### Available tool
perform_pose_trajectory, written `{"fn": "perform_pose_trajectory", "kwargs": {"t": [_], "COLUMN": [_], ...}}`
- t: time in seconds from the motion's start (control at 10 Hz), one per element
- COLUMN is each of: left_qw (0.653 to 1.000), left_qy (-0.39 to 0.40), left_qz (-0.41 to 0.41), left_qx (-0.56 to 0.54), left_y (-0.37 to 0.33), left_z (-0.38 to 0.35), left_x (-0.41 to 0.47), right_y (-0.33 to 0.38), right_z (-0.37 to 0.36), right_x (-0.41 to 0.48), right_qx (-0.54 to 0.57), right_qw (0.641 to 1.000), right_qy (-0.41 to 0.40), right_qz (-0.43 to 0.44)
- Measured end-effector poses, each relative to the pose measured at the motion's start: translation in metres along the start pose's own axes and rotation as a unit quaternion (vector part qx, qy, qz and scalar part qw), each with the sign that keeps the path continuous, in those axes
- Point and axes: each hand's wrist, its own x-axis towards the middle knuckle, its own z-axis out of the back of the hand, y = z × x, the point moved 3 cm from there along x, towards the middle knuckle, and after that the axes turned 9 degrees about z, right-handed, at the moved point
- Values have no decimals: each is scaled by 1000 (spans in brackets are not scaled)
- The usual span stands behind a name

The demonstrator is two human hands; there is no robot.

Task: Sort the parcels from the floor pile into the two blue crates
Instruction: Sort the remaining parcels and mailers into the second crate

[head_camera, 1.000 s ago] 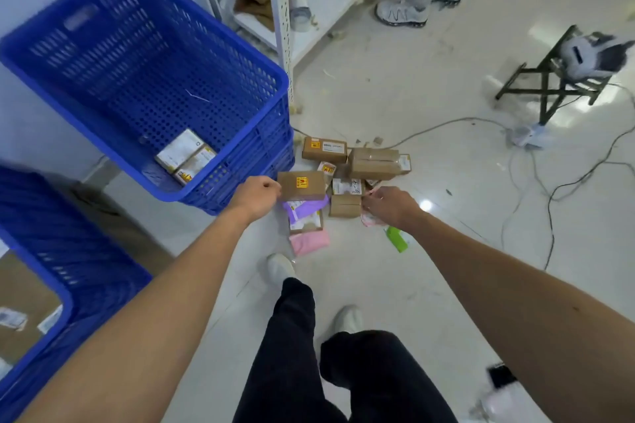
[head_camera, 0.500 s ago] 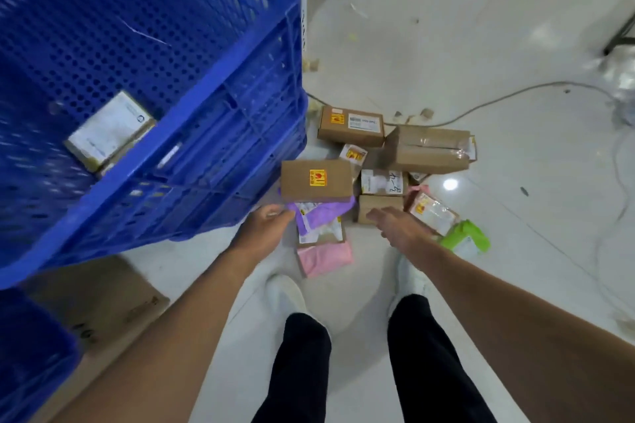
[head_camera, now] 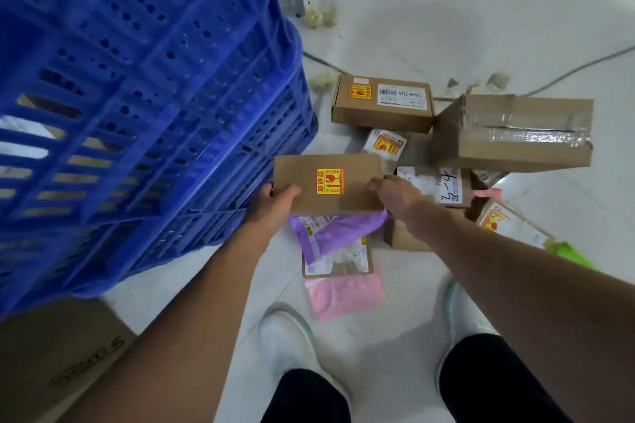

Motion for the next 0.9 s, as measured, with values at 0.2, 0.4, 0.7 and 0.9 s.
{"fn": "perform_pose_trajectory", "kwargs": {"t": [0.2, 0.4, 0.7, 0.9], "left_qw": [1000, 999, 998, 995], "left_qy": [7, 38, 44, 18], "left_qz": [21, 13, -2, -18], "left_qx": [0, -4, -46, -94], "left_y": [2, -18, -54, -70], "left_z": [-1, 23, 92, 120], "left_x": [-26, -105, -300, -412], "right_y": [8, 33, 107, 141], "right_z": [8, 46, 125, 177], "right_x": [-25, -93, -248, -354], "right_qx": [66, 49, -35, -26], "right_qw": [996, 998, 999, 998], "right_qy": [-3, 1, 41, 33], "right_qz": [-54, -42, 1, 43]}}
